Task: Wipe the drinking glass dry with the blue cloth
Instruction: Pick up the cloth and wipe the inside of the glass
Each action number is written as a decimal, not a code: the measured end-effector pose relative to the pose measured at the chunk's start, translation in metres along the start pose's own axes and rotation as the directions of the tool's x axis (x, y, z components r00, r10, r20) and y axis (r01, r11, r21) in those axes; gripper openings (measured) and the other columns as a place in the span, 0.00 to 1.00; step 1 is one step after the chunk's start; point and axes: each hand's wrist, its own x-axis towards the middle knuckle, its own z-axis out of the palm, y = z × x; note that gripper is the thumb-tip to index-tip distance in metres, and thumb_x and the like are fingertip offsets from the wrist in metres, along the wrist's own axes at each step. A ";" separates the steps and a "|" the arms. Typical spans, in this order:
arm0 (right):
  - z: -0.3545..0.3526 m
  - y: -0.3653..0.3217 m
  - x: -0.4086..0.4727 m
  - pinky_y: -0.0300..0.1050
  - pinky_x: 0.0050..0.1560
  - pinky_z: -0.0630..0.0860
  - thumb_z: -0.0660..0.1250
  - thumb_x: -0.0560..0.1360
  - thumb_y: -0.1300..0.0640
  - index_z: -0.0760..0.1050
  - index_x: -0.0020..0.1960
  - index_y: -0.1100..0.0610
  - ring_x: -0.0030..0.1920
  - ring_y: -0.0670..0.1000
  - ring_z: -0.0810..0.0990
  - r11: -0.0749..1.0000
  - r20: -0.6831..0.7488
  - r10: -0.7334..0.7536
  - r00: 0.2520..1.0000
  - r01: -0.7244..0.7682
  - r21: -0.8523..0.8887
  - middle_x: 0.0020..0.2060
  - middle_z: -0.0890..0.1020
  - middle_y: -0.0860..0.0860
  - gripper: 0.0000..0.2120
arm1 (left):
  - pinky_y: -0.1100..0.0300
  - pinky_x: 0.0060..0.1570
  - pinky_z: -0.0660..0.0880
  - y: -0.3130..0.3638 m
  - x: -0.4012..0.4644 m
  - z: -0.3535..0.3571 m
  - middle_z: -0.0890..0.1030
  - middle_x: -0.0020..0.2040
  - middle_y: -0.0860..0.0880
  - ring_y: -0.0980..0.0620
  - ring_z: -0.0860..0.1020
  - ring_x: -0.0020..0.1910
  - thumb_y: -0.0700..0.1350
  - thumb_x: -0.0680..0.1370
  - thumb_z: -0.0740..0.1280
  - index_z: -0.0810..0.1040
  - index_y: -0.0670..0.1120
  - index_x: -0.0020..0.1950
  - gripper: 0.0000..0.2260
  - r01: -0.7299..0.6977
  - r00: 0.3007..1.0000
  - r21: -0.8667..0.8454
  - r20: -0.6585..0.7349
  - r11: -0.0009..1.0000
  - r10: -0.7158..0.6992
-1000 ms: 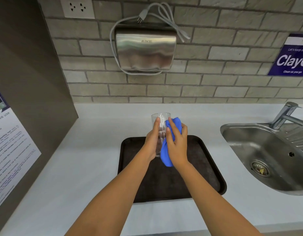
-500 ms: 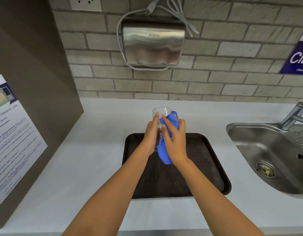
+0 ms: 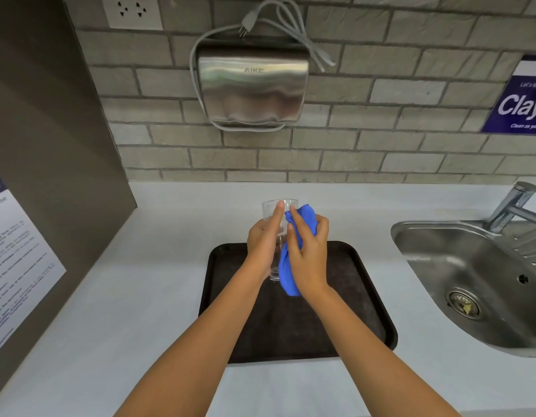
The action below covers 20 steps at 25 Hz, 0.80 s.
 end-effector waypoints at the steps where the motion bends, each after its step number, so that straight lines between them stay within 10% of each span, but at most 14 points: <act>1: -0.002 0.001 0.002 0.24 0.55 0.70 0.58 0.81 0.54 0.69 0.70 0.51 0.57 0.32 0.72 0.998 -0.012 0.045 0.999 -0.044 0.047 0.60 0.67 0.47 0.17 | 0.48 0.56 0.82 -0.003 -0.001 0.005 0.85 0.56 0.41 0.44 0.85 0.53 0.64 0.75 0.67 0.78 0.43 0.64 0.28 -0.019 1.000 -0.014 -0.005 1.000 0.019; 6: -0.024 0.004 0.022 0.46 0.62 0.76 0.58 0.82 0.52 0.71 0.69 0.49 0.59 0.47 0.77 0.912 0.024 0.323 0.946 -0.318 0.261 0.60 0.73 0.50 0.16 | 0.47 0.55 0.82 -0.012 0.003 0.025 0.83 0.57 0.39 0.41 0.84 0.54 0.62 0.74 0.70 0.75 0.40 0.65 0.31 -0.004 1.000 -0.066 -0.013 0.998 0.003; 12: -0.041 0.003 0.007 0.24 0.55 0.70 0.60 0.81 0.52 0.73 0.67 0.50 0.61 0.32 0.72 0.988 0.122 0.048 0.991 -0.066 0.142 0.59 0.68 0.28 0.16 | 0.53 0.47 0.81 -0.014 0.015 0.036 0.87 0.47 0.42 0.45 0.86 0.48 0.65 0.74 0.67 0.84 0.42 0.57 0.28 0.062 0.997 -0.213 0.046 0.975 -0.054; 20: -0.052 0.013 0.038 0.22 0.55 0.69 0.58 0.82 0.54 0.72 0.69 0.49 0.57 0.27 0.71 0.952 0.091 0.205 0.974 -0.220 0.211 0.63 0.71 0.44 0.16 | 0.47 0.57 0.81 -0.017 0.018 0.050 0.87 0.53 0.40 0.44 0.86 0.53 0.72 0.67 0.67 0.84 0.44 0.58 0.35 0.084 0.996 -0.167 0.030 0.982 -0.080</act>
